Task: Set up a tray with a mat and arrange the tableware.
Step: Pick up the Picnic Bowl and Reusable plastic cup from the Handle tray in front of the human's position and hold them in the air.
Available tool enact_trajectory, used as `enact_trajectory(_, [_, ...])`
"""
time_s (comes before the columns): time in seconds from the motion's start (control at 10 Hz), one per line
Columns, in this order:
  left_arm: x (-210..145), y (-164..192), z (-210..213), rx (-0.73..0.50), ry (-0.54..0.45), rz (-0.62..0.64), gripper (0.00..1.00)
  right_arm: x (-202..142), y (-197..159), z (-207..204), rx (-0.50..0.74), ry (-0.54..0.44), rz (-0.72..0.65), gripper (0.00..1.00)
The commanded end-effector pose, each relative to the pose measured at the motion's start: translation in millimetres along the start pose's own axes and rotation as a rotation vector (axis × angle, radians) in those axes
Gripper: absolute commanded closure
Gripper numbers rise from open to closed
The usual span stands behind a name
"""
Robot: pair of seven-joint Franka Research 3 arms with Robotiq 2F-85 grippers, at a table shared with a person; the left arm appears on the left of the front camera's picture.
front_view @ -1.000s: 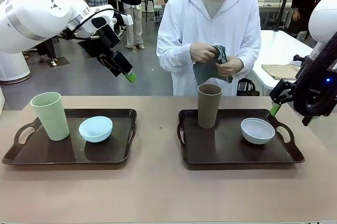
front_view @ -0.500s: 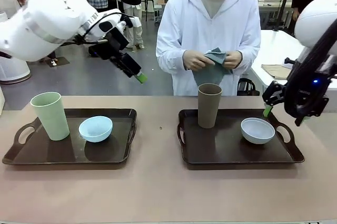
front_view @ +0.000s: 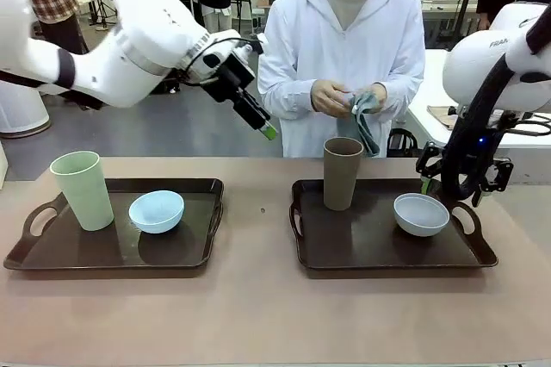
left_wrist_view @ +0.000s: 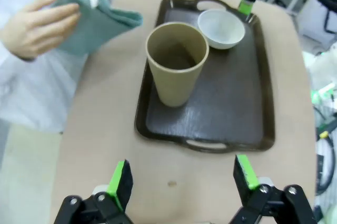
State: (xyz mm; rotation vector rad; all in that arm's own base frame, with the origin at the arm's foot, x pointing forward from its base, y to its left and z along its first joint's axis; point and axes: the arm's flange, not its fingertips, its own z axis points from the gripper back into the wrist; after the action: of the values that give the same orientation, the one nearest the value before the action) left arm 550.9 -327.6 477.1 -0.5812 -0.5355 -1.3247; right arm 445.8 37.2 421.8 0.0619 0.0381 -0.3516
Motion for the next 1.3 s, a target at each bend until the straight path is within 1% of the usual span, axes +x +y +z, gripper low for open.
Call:
enact_trajectory(0.0, [8, 29, -19, -0.061, -0.010, -0.051, 0.00, 4, 10, -1, -0.031, -0.014, -0.026, 0.00])
enact_trajectory(0.1, [14, 34, -35, -0.077, -0.015, -0.082, 0.00, 8, 10, -4, -0.023, -0.011, -0.023, 0.00])
enact_trajectory(0.3, [22, 36, -53, -0.053, -0.004, -0.121, 0.00, 10, 7, -5, 0.006, -0.002, -0.005, 0.00])
enact_trajectory(0.4, [20, 37, -53, -0.057, -0.005, -0.107, 0.00, 11, 3, -1, 0.032, -0.009, -0.004, 0.00])
enact_trajectory(0.5, [16, 29, -55, -0.062, -0.007, -0.082, 0.00, 3, 4, -5, -0.008, 0.003, -0.006, 0.00])
enact_trajectory(0.9, [19, 32, -59, -0.068, -0.010, -0.093, 0.00, 4, 3, -4, -0.003, 0.002, -0.008, 0.00])
enact_trajectory(1.0, [14, 31, -62, -0.083, -0.040, -0.155, 0.00, 9, 7, -14, -0.023, -0.017, 0.041, 0.00])
enact_trajectory(1.1, [13, 29, -70, -0.112, -0.091, -0.268, 0.00, 12, 4, -21, -0.025, -0.027, 0.079, 0.00])
enact_trajectory(1.2, [11, 31, -81, -0.134, -0.111, -0.339, 0.00, 13, 1, -27, -0.013, -0.022, 0.085, 0.00])
